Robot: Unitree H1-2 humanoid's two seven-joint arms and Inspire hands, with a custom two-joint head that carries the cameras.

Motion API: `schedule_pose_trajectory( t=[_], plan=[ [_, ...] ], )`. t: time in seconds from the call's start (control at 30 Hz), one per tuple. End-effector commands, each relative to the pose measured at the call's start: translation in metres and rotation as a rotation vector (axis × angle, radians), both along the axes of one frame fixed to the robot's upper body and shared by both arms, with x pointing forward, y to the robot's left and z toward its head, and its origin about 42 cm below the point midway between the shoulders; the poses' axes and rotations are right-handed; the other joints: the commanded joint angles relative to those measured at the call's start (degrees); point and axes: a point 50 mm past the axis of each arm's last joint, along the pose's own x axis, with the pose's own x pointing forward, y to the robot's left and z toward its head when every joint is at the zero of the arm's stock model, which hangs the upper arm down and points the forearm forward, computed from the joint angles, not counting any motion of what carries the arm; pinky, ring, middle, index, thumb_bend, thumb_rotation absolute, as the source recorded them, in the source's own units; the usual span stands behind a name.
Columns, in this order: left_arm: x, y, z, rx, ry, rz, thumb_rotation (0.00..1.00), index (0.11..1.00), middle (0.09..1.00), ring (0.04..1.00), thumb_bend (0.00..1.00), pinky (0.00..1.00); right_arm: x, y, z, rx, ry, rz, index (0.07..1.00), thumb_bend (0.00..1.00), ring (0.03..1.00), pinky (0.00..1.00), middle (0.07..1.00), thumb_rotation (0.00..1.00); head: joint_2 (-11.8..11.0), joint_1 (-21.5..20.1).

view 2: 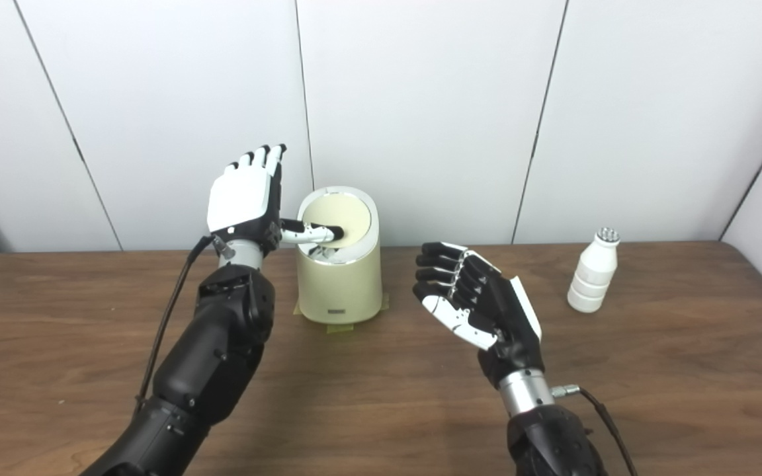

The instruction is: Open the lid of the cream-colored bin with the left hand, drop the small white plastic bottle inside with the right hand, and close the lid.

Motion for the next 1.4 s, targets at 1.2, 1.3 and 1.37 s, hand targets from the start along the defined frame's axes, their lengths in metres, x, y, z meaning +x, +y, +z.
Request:
schedule_pose_trajectory(
  t=[1.2,1.3,1.37],
  plan=[
    [-0.033,0.02,0.072,-0.594,-0.342,-0.087,1.0,0.977,0.985,1.0,0.54,1.0,0.003,0.005,0.019,-0.016,-0.085,0.007,0.667,0.28,0.66,0.59,0.678,0.19,0.2,-0.1],
    [-0.049,0.029,0.081,-0.843,-0.446,-0.262,1.0,0.977,0.968,0.969,0.44,0.92,0.004,0.005,0.019,-0.005,-0.085,0.011,0.669,0.28,0.665,0.6,0.68,0.19,0.0,0.1],
    [-0.064,0.036,0.083,-0.929,-0.479,-0.336,1.0,0.935,0.933,0.926,0.41,0.85,0.006,0.004,0.019,-0.003,-0.085,0.009,0.669,0.28,0.666,0.6,0.68,0.19,-0.2,0.2]
  ],
)
